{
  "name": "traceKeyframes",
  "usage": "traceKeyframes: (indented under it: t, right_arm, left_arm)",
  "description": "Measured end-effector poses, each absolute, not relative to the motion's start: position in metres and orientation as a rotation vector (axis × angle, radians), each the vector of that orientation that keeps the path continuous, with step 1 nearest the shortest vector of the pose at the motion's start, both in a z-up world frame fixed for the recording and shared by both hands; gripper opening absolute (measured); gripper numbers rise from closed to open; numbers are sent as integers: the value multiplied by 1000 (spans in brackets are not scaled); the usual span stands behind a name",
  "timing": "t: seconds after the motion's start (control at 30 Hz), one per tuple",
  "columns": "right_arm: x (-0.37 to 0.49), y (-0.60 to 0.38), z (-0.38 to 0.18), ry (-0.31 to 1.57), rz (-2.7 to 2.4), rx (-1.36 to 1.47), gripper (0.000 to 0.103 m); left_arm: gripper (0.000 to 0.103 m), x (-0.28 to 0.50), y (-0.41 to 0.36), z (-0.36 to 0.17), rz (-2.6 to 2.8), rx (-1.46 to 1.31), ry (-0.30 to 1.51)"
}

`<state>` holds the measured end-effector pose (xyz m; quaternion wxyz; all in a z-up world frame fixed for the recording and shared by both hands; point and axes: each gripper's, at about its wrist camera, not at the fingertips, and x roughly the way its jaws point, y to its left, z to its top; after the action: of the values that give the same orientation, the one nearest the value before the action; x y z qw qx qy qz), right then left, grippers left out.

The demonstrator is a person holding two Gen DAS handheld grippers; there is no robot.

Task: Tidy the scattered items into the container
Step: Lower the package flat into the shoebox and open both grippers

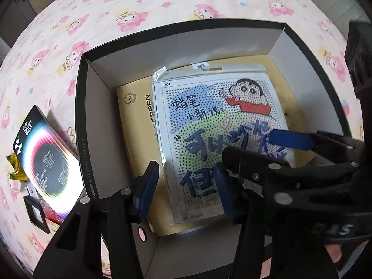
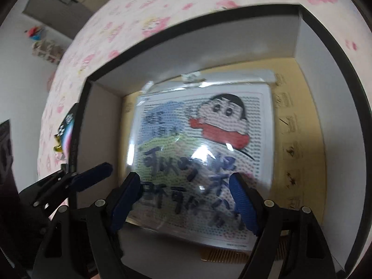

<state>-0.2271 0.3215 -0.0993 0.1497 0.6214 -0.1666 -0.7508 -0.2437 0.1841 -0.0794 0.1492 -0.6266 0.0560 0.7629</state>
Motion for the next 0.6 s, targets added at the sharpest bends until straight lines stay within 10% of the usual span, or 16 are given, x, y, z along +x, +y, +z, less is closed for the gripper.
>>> traceKeyframes:
  t: [0.4,0.6]
  right_arm:
    - [-201,387,-40,-543,-2608,1561,78]
    - [-195,392,-31,-263,-2902,1677,81]
  left_arm:
    - [69,-258,256,-78,2034,-1704,154]
    - [81,-245,292,-94,1995,-1735,211]
